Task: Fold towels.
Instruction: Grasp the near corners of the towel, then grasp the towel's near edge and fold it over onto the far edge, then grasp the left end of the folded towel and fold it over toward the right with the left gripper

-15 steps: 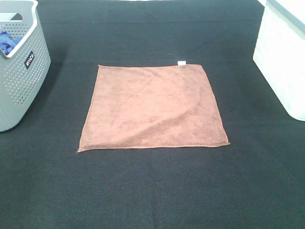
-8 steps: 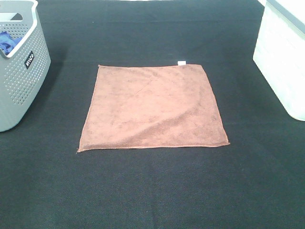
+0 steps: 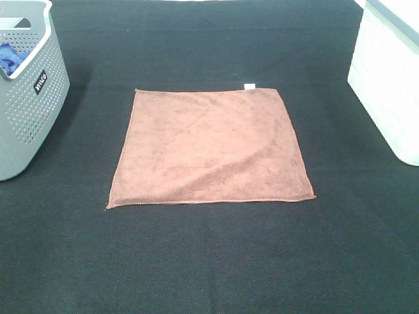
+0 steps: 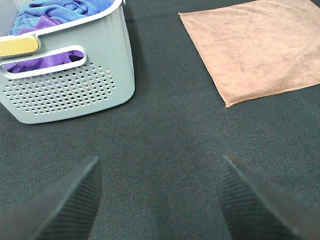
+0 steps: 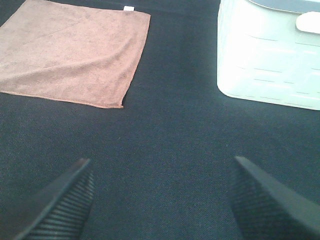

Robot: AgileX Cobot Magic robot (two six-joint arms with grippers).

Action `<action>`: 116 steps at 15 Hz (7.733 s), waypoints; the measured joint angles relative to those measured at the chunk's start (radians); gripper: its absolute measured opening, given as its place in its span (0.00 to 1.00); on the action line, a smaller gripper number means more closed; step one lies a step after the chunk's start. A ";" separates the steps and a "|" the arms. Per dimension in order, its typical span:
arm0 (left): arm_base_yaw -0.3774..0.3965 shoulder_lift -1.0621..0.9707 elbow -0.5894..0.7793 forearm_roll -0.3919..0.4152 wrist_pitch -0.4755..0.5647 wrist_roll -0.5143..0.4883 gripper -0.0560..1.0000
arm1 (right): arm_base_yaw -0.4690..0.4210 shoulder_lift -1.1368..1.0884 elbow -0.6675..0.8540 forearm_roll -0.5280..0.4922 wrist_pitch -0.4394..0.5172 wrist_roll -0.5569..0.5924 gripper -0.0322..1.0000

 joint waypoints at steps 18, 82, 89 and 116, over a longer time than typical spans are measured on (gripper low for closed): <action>0.000 0.000 0.000 0.000 0.000 0.000 0.66 | 0.000 0.000 0.000 0.000 0.000 0.000 0.72; -0.133 2.124 -0.492 -1.178 -0.386 0.782 0.06 | 0.083 2.074 -0.576 0.683 -0.442 -0.353 0.03; -0.133 1.917 -0.212 -1.077 -0.445 0.743 0.06 | 0.086 1.892 -0.303 0.661 -0.402 -0.330 0.03; -0.133 2.213 -0.945 -0.712 -0.639 0.427 0.32 | 0.086 2.340 -1.189 0.532 -0.364 -0.181 0.33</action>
